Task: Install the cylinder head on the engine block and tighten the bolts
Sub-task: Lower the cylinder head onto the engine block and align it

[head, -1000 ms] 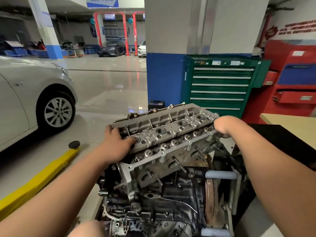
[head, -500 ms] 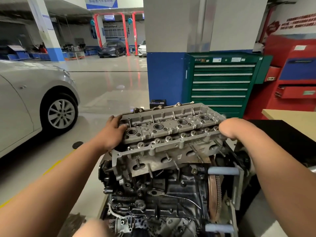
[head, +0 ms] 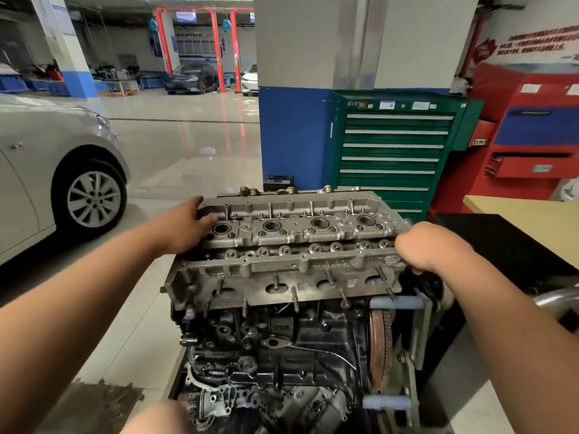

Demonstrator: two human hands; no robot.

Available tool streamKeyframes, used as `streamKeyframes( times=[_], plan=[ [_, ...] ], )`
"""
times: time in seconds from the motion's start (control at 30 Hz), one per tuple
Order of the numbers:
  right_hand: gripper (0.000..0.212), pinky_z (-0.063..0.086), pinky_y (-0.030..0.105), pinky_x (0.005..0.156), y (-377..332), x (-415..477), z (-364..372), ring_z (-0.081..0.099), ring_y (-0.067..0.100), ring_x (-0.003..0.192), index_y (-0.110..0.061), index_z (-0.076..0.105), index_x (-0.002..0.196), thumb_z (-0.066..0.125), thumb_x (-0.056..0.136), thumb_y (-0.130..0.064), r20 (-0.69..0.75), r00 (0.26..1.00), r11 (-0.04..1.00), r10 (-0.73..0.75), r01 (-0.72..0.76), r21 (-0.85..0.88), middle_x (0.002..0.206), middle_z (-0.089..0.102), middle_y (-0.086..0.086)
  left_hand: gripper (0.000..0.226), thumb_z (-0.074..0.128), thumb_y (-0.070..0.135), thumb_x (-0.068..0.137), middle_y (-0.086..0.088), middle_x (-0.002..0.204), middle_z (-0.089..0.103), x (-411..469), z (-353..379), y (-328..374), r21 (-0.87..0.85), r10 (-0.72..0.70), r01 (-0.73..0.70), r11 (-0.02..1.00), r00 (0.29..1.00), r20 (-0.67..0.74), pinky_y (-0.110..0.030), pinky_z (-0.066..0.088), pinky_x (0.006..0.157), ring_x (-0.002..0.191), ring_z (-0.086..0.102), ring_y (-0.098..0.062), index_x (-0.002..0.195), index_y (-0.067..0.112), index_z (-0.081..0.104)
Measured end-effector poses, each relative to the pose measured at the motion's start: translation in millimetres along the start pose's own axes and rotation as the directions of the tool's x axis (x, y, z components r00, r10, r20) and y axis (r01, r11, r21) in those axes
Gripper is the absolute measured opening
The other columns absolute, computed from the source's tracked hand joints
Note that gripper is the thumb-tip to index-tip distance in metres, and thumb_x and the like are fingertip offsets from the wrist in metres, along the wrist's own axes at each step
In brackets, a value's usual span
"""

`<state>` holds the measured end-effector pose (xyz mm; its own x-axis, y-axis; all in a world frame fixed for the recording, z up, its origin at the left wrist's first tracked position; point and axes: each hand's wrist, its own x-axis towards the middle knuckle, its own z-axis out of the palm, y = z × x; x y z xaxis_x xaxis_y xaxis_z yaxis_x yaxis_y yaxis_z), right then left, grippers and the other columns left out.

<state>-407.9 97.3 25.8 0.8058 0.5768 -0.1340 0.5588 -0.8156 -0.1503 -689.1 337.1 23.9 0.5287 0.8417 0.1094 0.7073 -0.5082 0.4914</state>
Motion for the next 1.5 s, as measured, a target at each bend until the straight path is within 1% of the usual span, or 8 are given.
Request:
streamKeyframes(
  times=[0.17, 0.27, 0.33, 0.4, 0.63, 0.77, 1.0, 1.5],
  plan=[
    [0.032, 0.049, 0.036, 0.075, 15, 10, 4, 0.059, 0.028, 0.079, -0.009, 0.054, 0.086, 0.039, 0.090, -0.037, -0.133, 0.991, 0.999, 0.003, -0.008, -0.038, 0.083, 0.061, 0.008, 0.049, 0.051, 0.053, 0.089, 0.002, 0.125, 0.056, -77, 10, -3, -0.012, 0.183, -0.199, 0.980, 0.918, -0.351, -0.034, 0.045, 0.086, 0.108, 0.058, -0.017, 0.130, 0.026, 0.053],
    [0.045, 0.046, 0.035, 0.070, 22, 25, -15, 0.056, 0.028, 0.077, -0.011, 0.060, 0.100, 0.041, 0.092, -0.051, -0.351, 0.936, 0.999, -0.035, 0.024, -0.035, 0.083, 0.061, 0.006, 0.028, 0.056, 0.038, 0.093, 0.006, 0.113, 0.059, -95, 40, -12, -0.308, -0.056, -0.180, 0.934, 0.779, -0.624, -0.025, 0.046, 0.076, 0.090, 0.058, -0.002, 0.118, 0.025, 0.059],
    [0.054, 0.042, 0.034, 0.073, 18, 38, -20, 0.056, 0.029, 0.089, -0.010, 0.054, 0.122, 0.041, 0.094, -0.054, -0.381, 0.922, 0.981, -0.064, 0.128, 0.144, 0.108, 0.064, 0.013, 0.020, 0.053, 0.030, 0.096, 0.004, 0.106, 0.063, -101, 60, -17, -0.509, -0.261, -0.157, 0.847, 0.710, -0.654, -0.007, 0.040, 0.072, 0.086, 0.057, 0.009, 0.113, 0.023, 0.061],
    [0.059, 0.037, 0.031, 0.078, 8, 47, -12, 0.054, 0.026, 0.097, -0.009, 0.046, 0.134, 0.042, 0.096, -0.053, -0.236, 0.960, 0.933, -0.148, 0.215, 0.289, 0.123, 0.060, 0.015, 0.021, 0.049, 0.031, 0.096, 0.004, 0.103, 0.064, -104, 80, -17, -0.618, -0.373, -0.175, 0.766, 0.662, -0.650, -0.003, 0.036, 0.077, 0.093, 0.059, 0.003, 0.109, 0.021, 0.062],
    [0.056, 0.038, 0.034, 0.091, 10, 54, 4, 0.051, 0.030, 0.122, -0.014, 0.045, 0.140, 0.039, 0.098, -0.051, -0.150, 0.961, 0.936, -0.230, 0.261, 0.238, 0.138, 0.053, 0.012, 0.034, 0.038, 0.029, 0.097, 0.000, 0.104, 0.059, -84, 99, -5, -0.588, -0.407, -0.234, 0.774, 0.529, -0.745, -0.012, 0.034, 0.081, 0.095, 0.050, -0.004, 0.113, 0.010, 0.061],
    [0.054, 0.039, 0.035, 0.082, 9, 57, 11, 0.055, 0.031, 0.110, -0.014, 0.047, 0.133, 0.038, 0.097, -0.054, -0.153, 0.968, 0.945, -0.200, 0.232, 0.230, 0.128, 0.058, 0.013, 0.040, 0.034, 0.032, 0.096, -0.009, 0.101, 0.065, -70, 97, -10, -0.580, -0.431, -0.257, 0.773, 0.459, -0.777, -0.016, 0.035, 0.077, 0.089, 0.052, -0.006, 0.110, 0.008, 0.063],
    [0.032, 0.037, 0.033, 0.065, -9, 48, 25, 0.049, 0.022, 0.067, -0.019, 0.054, 0.074, 0.048, 0.094, -0.044, -0.302, 0.946, 0.925, -0.114, 0.213, 0.316, 0.075, 0.055, 0.004, 0.036, 0.037, 0.020, 0.096, -0.011, 0.111, 0.067, -26, 70, -34, -0.547, -0.397, -0.144, 0.825, 0.541, -0.741, -0.024, 0.036, 0.082, 0.104, 0.058, -0.027, 0.122, 0.013, 0.061],
    [0.040, 0.041, 0.033, 0.069, -25, 75, 11, 0.055, 0.029, 0.080, -0.007, 0.066, 0.086, 0.052, 0.091, -0.044, -0.288, 0.950, 0.918, -0.118, 0.215, 0.334, 0.085, 0.063, 0.010, 0.034, 0.038, 0.003, 0.088, -0.010, 0.107, 0.060, -29, 72, -33, -0.519, -0.316, -0.190, 0.833, 0.608, -0.729, -0.012, 0.030, 0.074, 0.087, 0.046, -0.004, 0.111, 0.010, 0.062]
  ],
)
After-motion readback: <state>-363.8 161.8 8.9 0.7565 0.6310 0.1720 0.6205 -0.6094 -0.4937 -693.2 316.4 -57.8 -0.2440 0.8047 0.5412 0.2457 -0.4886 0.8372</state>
